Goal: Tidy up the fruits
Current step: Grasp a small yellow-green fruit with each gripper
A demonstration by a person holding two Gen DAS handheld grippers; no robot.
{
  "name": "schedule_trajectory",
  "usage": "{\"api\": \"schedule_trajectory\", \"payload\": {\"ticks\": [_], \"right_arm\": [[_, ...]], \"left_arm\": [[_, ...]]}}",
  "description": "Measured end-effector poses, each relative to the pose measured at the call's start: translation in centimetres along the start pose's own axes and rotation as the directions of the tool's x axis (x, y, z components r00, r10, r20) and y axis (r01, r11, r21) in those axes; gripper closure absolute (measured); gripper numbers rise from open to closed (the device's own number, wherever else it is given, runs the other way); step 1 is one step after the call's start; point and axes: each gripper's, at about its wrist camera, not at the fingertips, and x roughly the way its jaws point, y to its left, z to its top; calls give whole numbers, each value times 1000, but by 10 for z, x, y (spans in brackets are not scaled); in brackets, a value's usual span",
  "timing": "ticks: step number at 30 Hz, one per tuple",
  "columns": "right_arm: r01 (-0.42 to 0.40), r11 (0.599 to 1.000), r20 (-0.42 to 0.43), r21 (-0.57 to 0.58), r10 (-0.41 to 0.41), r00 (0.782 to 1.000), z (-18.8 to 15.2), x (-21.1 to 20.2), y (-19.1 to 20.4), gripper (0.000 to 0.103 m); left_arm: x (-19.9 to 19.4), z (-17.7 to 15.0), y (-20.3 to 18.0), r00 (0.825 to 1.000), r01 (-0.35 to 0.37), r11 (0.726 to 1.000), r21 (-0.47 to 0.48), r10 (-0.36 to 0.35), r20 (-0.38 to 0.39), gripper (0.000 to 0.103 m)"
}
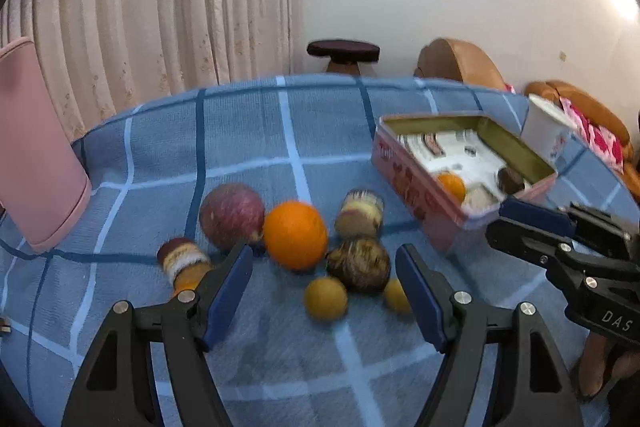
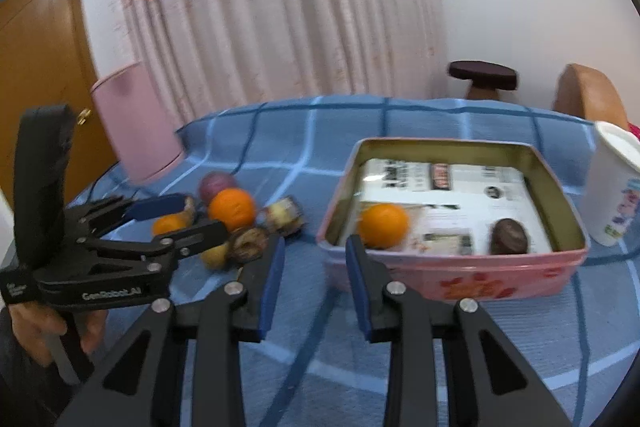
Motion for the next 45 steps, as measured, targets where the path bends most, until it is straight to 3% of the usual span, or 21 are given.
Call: {"api": "schedule_trajectory", "payload": {"ticks": [4,12,14,16,24,29,31,36,39,45], "right_arm": [[-40,998,-61,-51,37,997,-5,11,14,68],[-134,987,-170,-94,117,978,-9,32,33,74],[-131,986,-204,-105,107,973,-9,40,38,76],[-135,984,-232,-115,106,967,-10,45,42,76],[-96,993,-290,-71,72,954,-12,61,34,76],[-101,993,-291,-64,78,953,-8,64,32,76],[-100,993,-291,-68,76,954,-8,63,32,76],[-92,992,-256,-82,68,964,-7,57,35,77],[-72,993,-204,-93,52,978,-6,46,33,77],[-70,995,-177,-70,56,983,-5,40,25,77]], "left_arm": [[5,-4,5,999,23,1000,2,-22,-42,28],[3,-6,13,999,-29,999,24,30,-44,29],[4,-6,16,998,-31,999,21,32,-50,31],[7,-7,15,997,-31,999,34,33,-66,46],[9,-10,2,997,-15,995,101,22,-74,47],[13,-11,1,996,-3,995,100,12,-90,48],[15,-11,-1,995,12,995,100,-2,-96,63],[19,-14,-2,992,49,994,93,-38,-122,74],[20,-13,-2,992,55,995,85,-44,-119,74],[23,-12,-6,995,30,995,92,-21,-102,74]]}}
